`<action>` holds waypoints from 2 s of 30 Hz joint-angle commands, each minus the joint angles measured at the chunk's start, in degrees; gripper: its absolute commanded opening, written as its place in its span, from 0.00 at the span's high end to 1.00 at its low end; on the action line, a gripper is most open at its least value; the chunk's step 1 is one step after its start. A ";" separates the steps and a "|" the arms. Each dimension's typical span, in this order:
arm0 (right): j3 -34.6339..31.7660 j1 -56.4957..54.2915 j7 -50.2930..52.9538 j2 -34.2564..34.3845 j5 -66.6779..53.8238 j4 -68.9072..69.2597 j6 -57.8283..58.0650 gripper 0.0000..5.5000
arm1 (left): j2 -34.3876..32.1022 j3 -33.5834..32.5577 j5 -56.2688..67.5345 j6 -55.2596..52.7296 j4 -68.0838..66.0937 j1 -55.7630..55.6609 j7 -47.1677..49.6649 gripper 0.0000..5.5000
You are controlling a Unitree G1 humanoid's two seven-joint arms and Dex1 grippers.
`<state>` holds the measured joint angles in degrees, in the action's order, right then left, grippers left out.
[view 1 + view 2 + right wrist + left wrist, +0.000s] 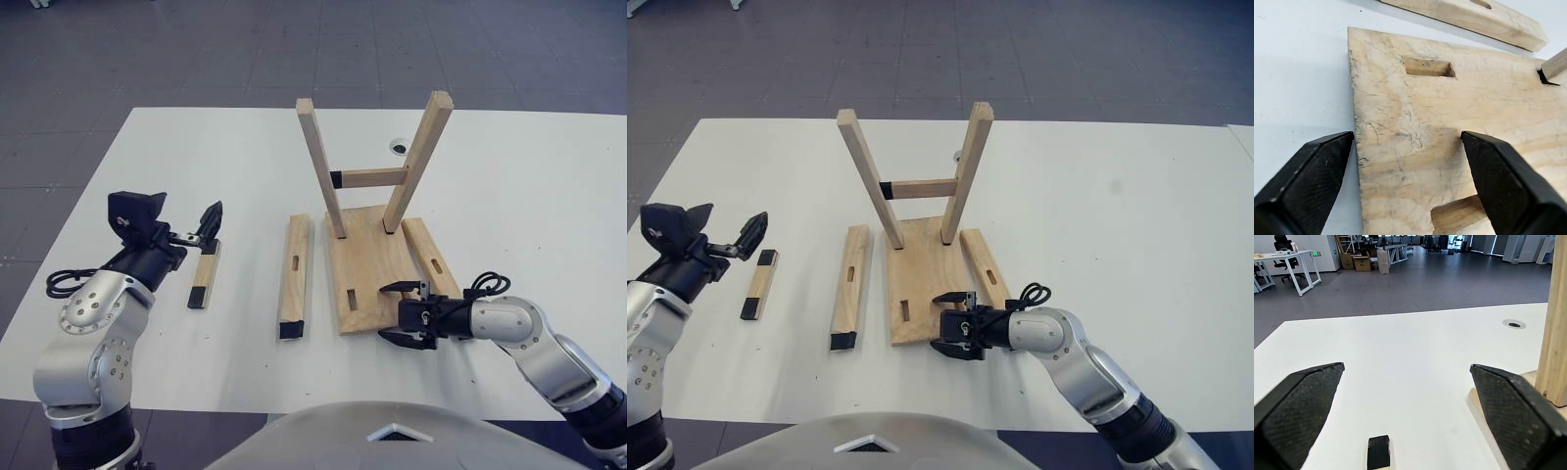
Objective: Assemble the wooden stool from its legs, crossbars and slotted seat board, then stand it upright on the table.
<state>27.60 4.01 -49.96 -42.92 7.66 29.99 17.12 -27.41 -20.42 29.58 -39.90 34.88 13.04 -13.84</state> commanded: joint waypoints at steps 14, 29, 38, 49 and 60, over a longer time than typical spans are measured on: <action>-21.81 8.58 7.75 4.34 -24.38 27.35 17.10 0.27 | 3.08 8.58 -14.57 -0.26 -0.01 8.44 6.10 0.13; -24.26 9.43 15.62 5.37 -31.96 29.88 18.87 0.26 | 6.53 8.04 -13.06 -11.93 -6.48 10.54 5.22 0.17; -24.14 9.57 18.29 4.13 -34.88 29.97 17.82 0.26 | 7.11 6.78 -13.93 -13.24 -6.90 10.56 6.97 0.42; -25.30 8.85 21.93 3.90 -38.51 29.89 18.02 0.26 | 7.25 8.42 -16.10 -12.08 -7.80 11.59 7.52 0.76; -33.58 5.10 36.04 19.09 -56.15 20.41 21.32 0.26 | 11.92 11.07 -17.16 21.56 -0.12 15.36 -1.77 0.76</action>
<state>-4.98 10.17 -17.29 -26.75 -42.99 51.27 36.60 -16.61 -12.85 16.31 -29.00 33.79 25.08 -14.05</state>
